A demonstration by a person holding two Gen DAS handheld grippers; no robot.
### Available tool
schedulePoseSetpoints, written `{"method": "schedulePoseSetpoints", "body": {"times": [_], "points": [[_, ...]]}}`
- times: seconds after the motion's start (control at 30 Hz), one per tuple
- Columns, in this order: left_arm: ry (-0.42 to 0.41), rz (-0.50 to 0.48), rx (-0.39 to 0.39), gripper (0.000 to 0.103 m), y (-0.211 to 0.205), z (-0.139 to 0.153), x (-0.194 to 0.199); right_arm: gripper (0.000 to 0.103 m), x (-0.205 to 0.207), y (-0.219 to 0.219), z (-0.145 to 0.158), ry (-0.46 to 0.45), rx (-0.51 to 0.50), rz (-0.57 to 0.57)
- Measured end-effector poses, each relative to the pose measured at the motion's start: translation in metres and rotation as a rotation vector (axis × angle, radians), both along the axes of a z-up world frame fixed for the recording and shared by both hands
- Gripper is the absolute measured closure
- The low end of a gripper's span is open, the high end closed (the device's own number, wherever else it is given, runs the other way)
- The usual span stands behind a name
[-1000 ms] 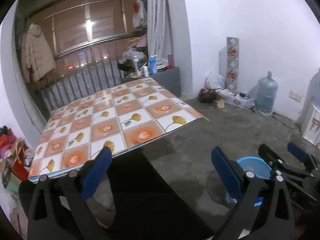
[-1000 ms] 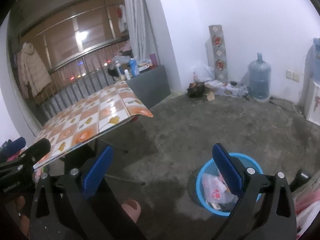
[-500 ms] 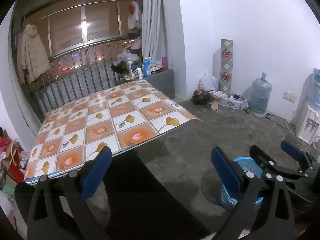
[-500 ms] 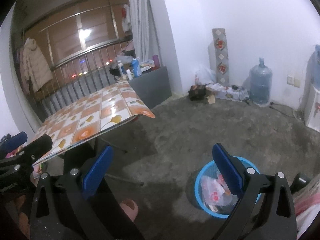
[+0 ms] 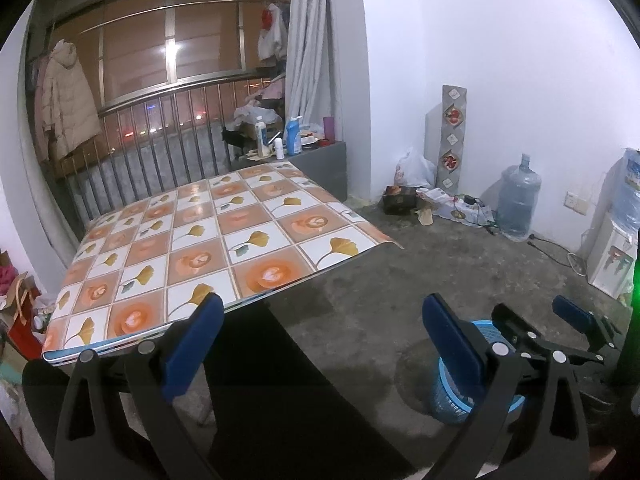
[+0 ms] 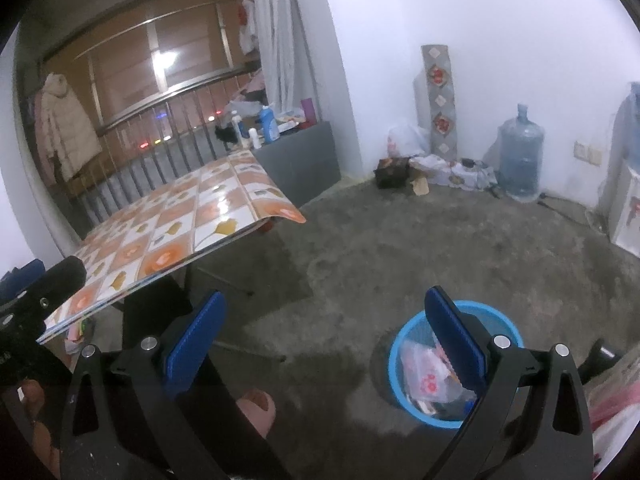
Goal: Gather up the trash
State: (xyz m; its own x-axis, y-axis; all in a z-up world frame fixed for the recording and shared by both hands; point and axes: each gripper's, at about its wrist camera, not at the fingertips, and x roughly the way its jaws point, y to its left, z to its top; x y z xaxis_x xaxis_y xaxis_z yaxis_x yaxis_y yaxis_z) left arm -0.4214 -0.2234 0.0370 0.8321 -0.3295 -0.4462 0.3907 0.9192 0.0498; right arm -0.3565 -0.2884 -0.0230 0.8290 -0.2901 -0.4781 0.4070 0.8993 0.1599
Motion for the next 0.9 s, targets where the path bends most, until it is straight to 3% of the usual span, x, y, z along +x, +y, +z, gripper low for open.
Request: {"method": "schedulePoseSetpoints", "body": {"times": [0.5, 0.7, 0.9], "points": [[0.114, -0.032, -0.060, 0.005, 0.009, -0.007, 0.012, 0.008, -0.002, -0.007, -0.003, 0.013, 0.045, 0.022], [0.058, 0.008, -0.035, 0.005, 0.009, -0.004, 0.006, 0.008, 0.000, -0.012, -0.006, 0.026, 0.074, 0.027], [0.036, -0.016, -0.015, 0.005, 0.003, -0.005, 0.001, 0.008, 0.002, -0.011, -0.007, 0.034, 0.085, 0.034]]}}
